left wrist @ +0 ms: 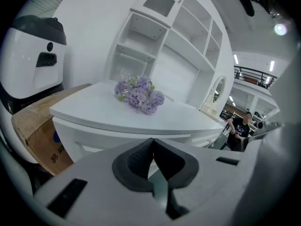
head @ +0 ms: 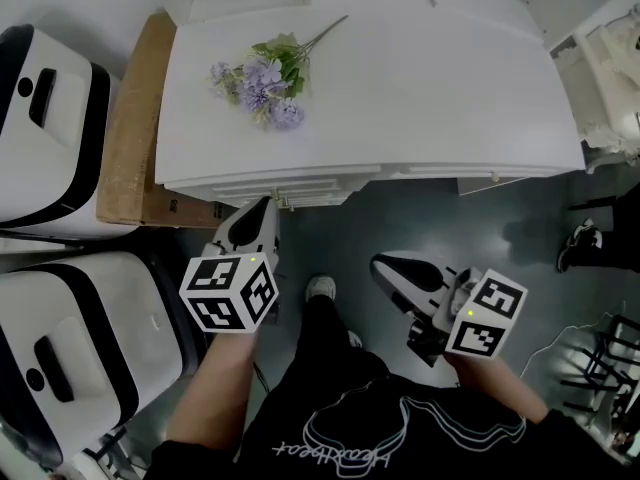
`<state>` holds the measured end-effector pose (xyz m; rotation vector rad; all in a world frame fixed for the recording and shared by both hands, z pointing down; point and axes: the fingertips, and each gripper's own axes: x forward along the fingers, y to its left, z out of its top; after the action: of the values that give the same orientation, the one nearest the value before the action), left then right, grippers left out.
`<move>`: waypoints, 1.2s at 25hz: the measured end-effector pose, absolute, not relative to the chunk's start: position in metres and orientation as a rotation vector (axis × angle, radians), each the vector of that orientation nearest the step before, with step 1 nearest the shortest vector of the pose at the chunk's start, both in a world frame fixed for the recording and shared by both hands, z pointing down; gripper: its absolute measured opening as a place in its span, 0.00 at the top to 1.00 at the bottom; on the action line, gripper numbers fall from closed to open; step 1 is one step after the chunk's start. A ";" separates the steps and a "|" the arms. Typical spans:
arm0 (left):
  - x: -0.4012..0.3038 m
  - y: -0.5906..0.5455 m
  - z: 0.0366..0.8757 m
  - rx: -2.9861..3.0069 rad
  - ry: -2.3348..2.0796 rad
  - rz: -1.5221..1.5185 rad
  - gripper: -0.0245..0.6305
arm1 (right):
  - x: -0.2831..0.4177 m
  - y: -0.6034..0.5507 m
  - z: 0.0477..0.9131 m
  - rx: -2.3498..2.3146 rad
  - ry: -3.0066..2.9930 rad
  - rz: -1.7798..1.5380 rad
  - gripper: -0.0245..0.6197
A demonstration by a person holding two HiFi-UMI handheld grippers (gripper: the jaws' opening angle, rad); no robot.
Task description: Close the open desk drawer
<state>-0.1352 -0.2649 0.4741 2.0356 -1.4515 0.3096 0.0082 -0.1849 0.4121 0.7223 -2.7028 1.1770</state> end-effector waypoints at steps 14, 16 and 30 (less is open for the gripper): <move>-0.084 -0.126 0.321 2.227 -1.320 0.087 0.96 | 0.001 -0.112 0.291 0.532 -2.958 0.782 0.95; -0.073 -0.106 0.299 2.277 -1.298 0.074 0.96 | 0.004 -0.099 0.274 0.533 -2.988 0.733 0.95; -0.030 -0.021 0.182 2.526 -1.300 -0.058 0.96 | 0.031 -0.033 0.183 0.492 -3.153 0.511 0.95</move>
<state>-0.0302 -0.0214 0.1825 2.5256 -1.2999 -0.0582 0.0315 -0.0326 0.1826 0.4919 -3.1534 0.5114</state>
